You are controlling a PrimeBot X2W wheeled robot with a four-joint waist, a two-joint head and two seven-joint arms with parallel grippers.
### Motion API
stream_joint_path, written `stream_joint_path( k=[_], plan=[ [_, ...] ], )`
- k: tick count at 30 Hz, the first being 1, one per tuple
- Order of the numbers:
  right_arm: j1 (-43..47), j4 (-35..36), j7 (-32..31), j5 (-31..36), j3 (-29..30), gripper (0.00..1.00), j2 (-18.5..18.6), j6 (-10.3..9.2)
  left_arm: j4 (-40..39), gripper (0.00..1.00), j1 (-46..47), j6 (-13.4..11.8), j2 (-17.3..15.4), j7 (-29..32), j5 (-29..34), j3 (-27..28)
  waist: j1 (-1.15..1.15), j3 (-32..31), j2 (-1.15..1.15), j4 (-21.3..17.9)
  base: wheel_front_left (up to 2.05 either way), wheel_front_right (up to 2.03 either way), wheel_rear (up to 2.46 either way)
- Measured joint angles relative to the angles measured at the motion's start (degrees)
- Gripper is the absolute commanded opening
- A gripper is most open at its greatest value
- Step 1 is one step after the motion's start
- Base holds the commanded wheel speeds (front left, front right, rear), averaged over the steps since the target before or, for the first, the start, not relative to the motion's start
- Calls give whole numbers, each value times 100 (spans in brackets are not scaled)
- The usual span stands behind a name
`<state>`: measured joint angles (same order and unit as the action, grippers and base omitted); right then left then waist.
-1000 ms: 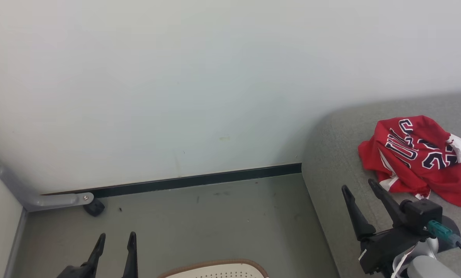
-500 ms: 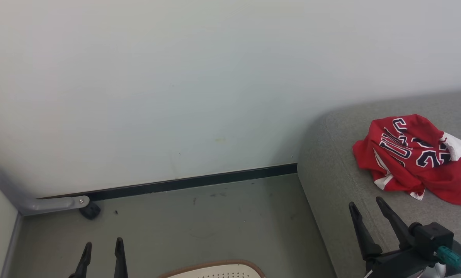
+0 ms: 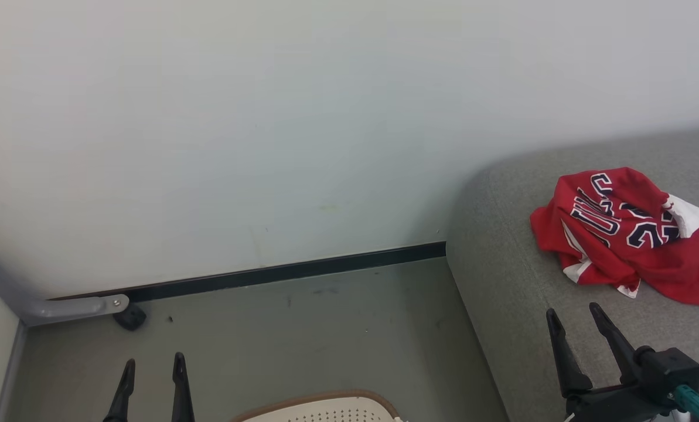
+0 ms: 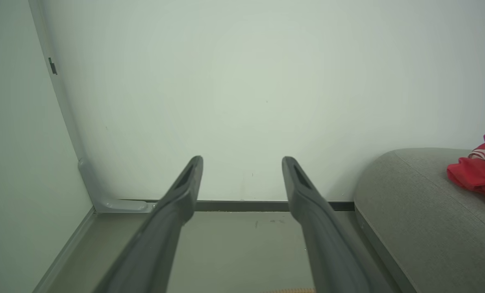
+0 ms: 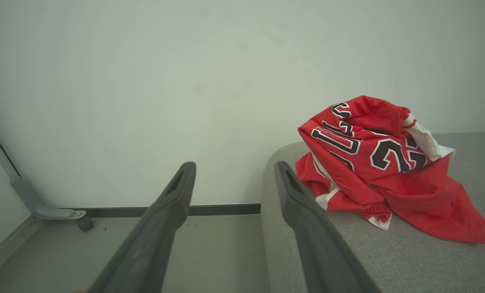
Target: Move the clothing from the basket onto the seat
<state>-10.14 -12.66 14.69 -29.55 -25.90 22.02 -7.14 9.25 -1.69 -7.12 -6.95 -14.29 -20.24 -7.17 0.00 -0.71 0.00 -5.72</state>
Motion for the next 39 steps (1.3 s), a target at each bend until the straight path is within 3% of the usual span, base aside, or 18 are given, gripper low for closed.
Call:
stream_joint_path(
  k=[17,39],
  plan=[
    [148,60,0,255,215,100,-338,-1,-97,100,3,0,157,114,423,185,0,91,0,34,0,0,0],
    [147,67,0,423,345,100,-450,-1,-91,100,28,0,180,412,588,356,0,130,0,52,0,0,0]
  ],
)
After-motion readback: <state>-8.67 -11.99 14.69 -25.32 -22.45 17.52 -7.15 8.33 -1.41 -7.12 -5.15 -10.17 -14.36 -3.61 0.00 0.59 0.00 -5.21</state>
